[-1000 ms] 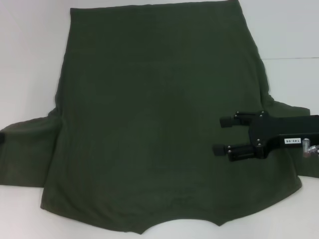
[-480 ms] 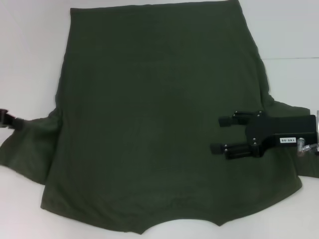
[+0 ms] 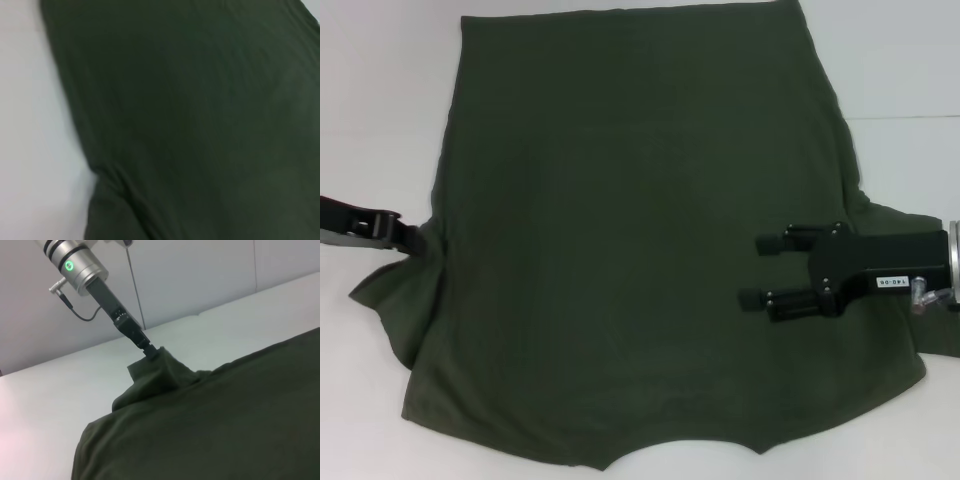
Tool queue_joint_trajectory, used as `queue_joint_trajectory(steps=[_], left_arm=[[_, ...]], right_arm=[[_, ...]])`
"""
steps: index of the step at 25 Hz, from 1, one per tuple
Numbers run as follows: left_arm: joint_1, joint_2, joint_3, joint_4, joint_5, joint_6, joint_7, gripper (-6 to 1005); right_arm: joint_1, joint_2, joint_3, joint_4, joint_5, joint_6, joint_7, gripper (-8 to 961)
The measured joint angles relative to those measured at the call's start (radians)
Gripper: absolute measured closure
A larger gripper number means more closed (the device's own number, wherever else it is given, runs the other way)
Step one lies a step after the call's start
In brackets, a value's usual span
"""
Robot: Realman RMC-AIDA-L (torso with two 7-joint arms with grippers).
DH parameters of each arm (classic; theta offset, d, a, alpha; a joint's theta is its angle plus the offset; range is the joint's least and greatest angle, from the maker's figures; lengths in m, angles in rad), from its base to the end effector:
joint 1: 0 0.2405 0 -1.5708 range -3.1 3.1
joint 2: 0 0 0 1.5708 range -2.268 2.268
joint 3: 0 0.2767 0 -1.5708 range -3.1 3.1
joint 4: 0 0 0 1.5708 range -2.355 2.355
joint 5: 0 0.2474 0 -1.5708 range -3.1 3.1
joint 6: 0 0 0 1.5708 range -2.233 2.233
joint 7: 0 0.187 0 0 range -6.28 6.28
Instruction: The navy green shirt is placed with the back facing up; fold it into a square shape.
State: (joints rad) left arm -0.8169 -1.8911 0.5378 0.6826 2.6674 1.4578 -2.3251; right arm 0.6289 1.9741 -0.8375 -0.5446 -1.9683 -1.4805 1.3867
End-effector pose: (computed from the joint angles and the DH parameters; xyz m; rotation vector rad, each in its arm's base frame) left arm -0.3126 0.4702 0.0472 -2.2937 -1.5200 -0.0158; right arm 0.2767 0.4125 -0.0425 -2.8223 0.5508 0.5353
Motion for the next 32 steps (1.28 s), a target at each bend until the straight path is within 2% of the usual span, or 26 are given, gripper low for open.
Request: queue_joint_trajectory(steps=[6,12,19,32], left_arm=[[-0.022,-0.032,0.019,-0.009,0.0,-0.032,-0.01,988],[-0.033,-0.075,0.069,-0.015,0.001,-0.1,-0.029,987],[-0.034,-0.099,0.102,-0.028,0.002,-0.138,-0.034,986],[-0.03,-0.14,0.106,-0.041,-0.003,-0.204,-0.068,984]], right_arm=[[0.001,0.0,0.0,0.0,-0.013,0.009,0.0,13],[0.002,0.0,0.0,0.0,-0.016,0.01,0.0,13],[0.001,0.0,0.0,0.002,-0.016,0.02,0.003,13],[0.001,0.0,0.0,0.004,-0.016,0.025,0.004,13]])
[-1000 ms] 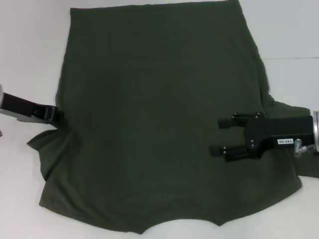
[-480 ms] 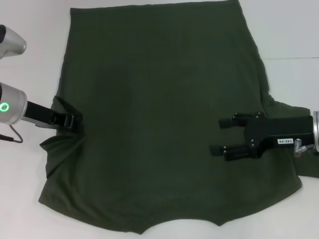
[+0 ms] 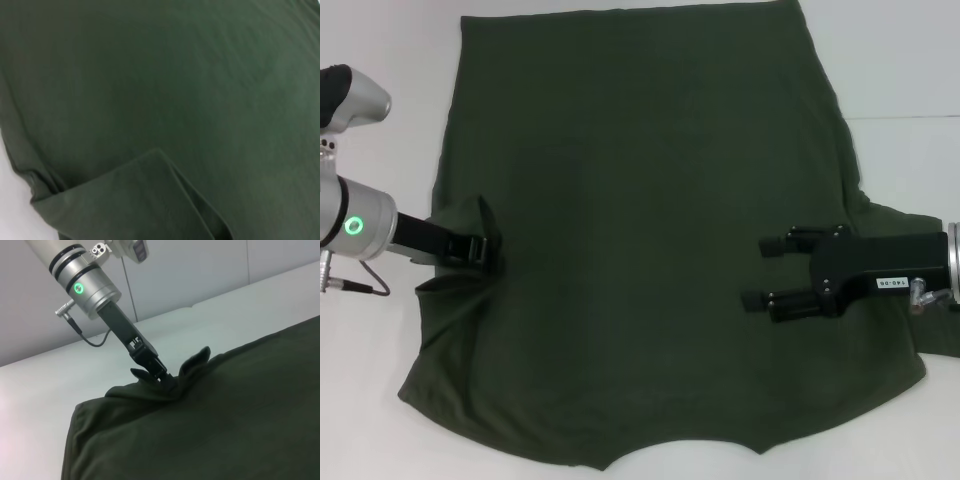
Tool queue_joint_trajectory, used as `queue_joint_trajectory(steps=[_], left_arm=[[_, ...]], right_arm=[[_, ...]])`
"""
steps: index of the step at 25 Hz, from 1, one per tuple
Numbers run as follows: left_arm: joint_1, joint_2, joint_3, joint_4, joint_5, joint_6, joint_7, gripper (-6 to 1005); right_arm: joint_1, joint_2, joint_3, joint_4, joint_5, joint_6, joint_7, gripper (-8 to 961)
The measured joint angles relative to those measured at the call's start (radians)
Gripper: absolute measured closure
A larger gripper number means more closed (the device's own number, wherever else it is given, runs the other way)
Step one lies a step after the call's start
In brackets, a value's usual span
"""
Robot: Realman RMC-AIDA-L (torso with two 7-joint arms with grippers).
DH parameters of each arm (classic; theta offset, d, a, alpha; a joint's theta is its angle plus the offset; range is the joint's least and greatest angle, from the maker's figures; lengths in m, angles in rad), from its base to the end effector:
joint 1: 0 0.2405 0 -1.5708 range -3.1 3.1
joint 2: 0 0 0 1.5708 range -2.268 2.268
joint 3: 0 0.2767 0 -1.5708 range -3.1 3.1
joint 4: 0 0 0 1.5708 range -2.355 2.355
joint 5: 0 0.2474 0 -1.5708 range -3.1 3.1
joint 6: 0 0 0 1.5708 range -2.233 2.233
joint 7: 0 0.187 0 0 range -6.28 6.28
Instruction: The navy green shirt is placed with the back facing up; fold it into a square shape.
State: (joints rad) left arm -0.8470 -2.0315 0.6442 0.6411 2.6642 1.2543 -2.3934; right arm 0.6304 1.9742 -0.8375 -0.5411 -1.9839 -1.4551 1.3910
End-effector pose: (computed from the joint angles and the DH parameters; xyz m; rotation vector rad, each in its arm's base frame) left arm -0.2900 0.4777 -0.0370 -2.2891 -1.5104 -0.0003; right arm 0.2814 0.4149 -0.0440 -2.8109 0.5633 0.5005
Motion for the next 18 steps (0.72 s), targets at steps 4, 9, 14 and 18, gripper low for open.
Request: queue_joint_trajectory(steps=[4,9,14,18], left_arm=[[0.001,-0.007,0.0,0.0,0.001,-0.01,-0.011,983],[0.002,-0.013,-0.002,0.0,-0.002,-0.03,-0.041,946],[0.003,-0.024,-0.001,-0.001,-0.002,-0.049,-0.068,908],[0.004,-0.03,-0.005,0.006,-0.006,-0.053,-0.068,851]], right_arm=[[0.0,0.0,0.0,0.002,0.0,0.002,0.0,13],[0.0,0.0,0.0,0.003,0.0,0.005,-0.003,12],[0.0,0.0,0.0,0.004,0.0,0.006,-0.003,12],[0.0,0.0,0.0,0.004,-0.001,0.008,-0.003,12]])
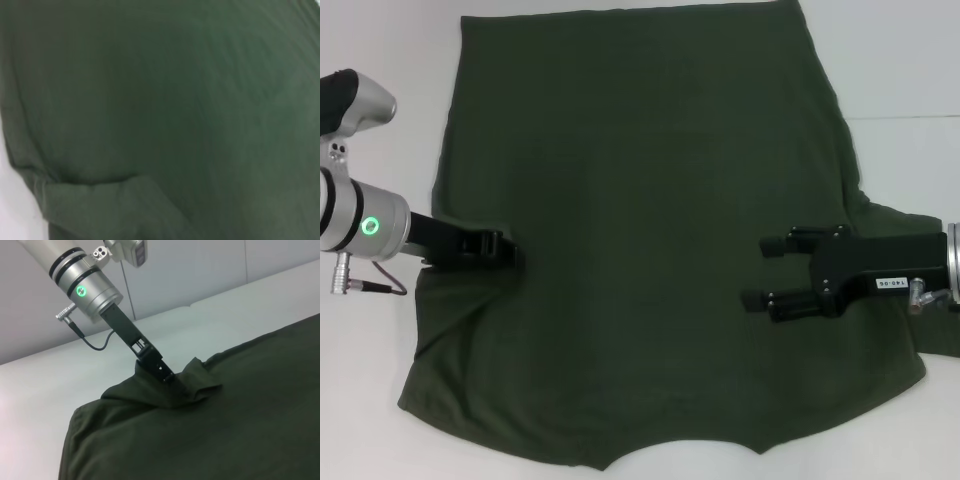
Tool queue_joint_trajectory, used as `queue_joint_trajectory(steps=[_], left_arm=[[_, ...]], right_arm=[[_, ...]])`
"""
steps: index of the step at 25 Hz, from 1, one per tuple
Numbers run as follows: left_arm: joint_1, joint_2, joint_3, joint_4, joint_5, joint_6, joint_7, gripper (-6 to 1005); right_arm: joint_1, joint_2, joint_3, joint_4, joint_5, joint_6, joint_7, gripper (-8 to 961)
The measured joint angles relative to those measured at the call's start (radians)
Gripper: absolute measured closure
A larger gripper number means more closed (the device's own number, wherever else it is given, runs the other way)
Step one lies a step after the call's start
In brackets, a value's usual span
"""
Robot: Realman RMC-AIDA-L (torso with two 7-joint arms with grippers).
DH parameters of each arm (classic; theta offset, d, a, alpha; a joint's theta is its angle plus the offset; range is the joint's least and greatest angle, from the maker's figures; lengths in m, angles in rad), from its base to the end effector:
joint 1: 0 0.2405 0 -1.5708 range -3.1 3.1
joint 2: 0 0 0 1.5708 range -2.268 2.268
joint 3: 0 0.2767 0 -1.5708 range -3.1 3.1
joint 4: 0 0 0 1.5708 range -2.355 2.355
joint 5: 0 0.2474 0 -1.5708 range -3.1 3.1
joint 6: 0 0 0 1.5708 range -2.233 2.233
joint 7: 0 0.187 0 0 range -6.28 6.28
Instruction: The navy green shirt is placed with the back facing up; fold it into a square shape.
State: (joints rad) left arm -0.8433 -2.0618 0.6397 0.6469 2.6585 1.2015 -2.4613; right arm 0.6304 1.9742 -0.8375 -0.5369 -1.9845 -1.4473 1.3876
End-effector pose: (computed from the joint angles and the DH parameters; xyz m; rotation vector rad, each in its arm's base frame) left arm -0.2876 0.4805 -0.0479 -2.2136 -1.5766 -0.0565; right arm 0.2827 0.4154 -0.0447 -2.8062 0.5648 0.4952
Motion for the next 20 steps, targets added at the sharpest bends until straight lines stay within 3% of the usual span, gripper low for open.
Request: queue_joint_trajectory(steps=[7,12,15,20], left_arm=[[0.014,0.004,-0.004,0.042,-0.066,0.032,0.009,575],[0.091,0.012,-0.001,0.181,-0.066,0.046,0.01,347],[0.144,0.038,0.0,0.22,-0.072,0.057,0.031,224],[0.207,0.077,-0.005,0.227,-0.094,0.065,0.075,154]], right_arm=[[0.0,-0.001,0.0,-0.002,-0.001,0.002,0.0,13],[0.0,-0.003,0.0,-0.007,-0.001,0.005,0.005,13],[0.0,-0.004,0.0,-0.006,-0.001,0.012,0.007,13],[-0.001,-0.005,0.0,-0.006,0.0,0.015,0.008,12]])
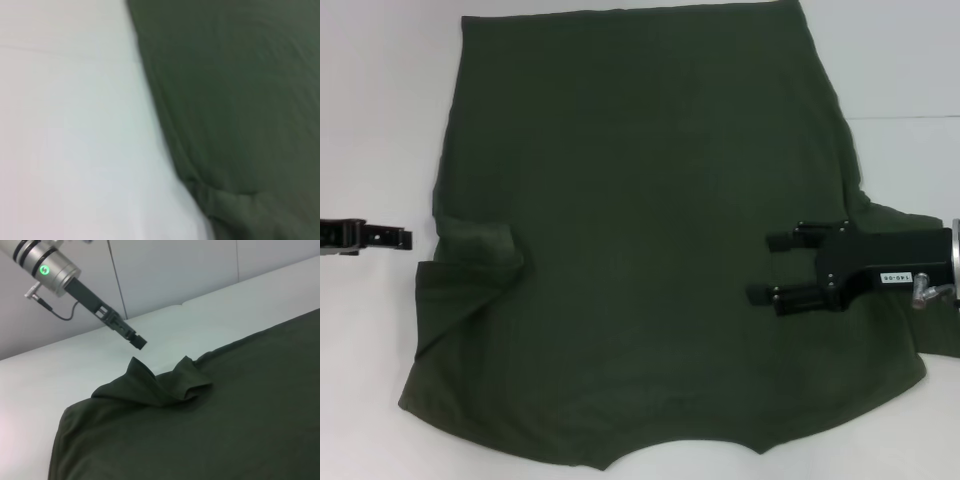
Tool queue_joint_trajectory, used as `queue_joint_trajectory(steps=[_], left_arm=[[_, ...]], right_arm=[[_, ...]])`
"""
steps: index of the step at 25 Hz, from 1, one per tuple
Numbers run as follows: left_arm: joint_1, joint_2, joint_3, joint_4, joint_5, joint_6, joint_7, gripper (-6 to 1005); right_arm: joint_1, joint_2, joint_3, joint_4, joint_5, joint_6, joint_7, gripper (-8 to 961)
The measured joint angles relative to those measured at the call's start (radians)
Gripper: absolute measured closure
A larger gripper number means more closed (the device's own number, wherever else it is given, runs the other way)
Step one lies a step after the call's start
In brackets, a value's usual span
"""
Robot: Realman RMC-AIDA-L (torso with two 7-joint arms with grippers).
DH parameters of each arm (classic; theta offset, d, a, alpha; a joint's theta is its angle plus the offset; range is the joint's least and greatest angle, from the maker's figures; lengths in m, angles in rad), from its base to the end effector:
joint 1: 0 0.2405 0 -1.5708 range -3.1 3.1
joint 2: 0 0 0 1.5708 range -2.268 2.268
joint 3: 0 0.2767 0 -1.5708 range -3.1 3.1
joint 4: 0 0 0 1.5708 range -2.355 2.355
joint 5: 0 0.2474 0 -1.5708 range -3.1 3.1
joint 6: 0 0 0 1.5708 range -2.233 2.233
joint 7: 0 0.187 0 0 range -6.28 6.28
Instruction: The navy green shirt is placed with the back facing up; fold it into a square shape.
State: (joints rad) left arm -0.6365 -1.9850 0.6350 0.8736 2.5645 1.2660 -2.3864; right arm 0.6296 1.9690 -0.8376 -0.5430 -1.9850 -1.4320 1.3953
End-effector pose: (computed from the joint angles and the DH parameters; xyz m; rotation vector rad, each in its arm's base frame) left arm -0.3537 0.4597 0.0525 -2.0489 -1.4812 -0.1127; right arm 0.2852 0.4193 -0.0408 -2.7877 0.5689 0.4786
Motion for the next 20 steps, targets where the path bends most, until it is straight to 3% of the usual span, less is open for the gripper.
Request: queue_joint_trajectory(steps=[5,13,20], left_arm=[[0.022,-0.017,0.004,0.033,-0.017,-0.007,0.062,146],[0.006,-0.014,0.003,0.035,-0.045,0.09,0.102,152],[0.005,-0.023,0.007,0.013,-0.066,0.079,0.183,152]], right_arm=[[0.003,0.0,0.0,-0.001,0.0,0.001,-0.001,12],[0.005,0.0,0.0,-0.002,0.0,0.001,0.001,12],[0.003,0.001,0.0,-0.002,0.0,0.0,0.0,13]])
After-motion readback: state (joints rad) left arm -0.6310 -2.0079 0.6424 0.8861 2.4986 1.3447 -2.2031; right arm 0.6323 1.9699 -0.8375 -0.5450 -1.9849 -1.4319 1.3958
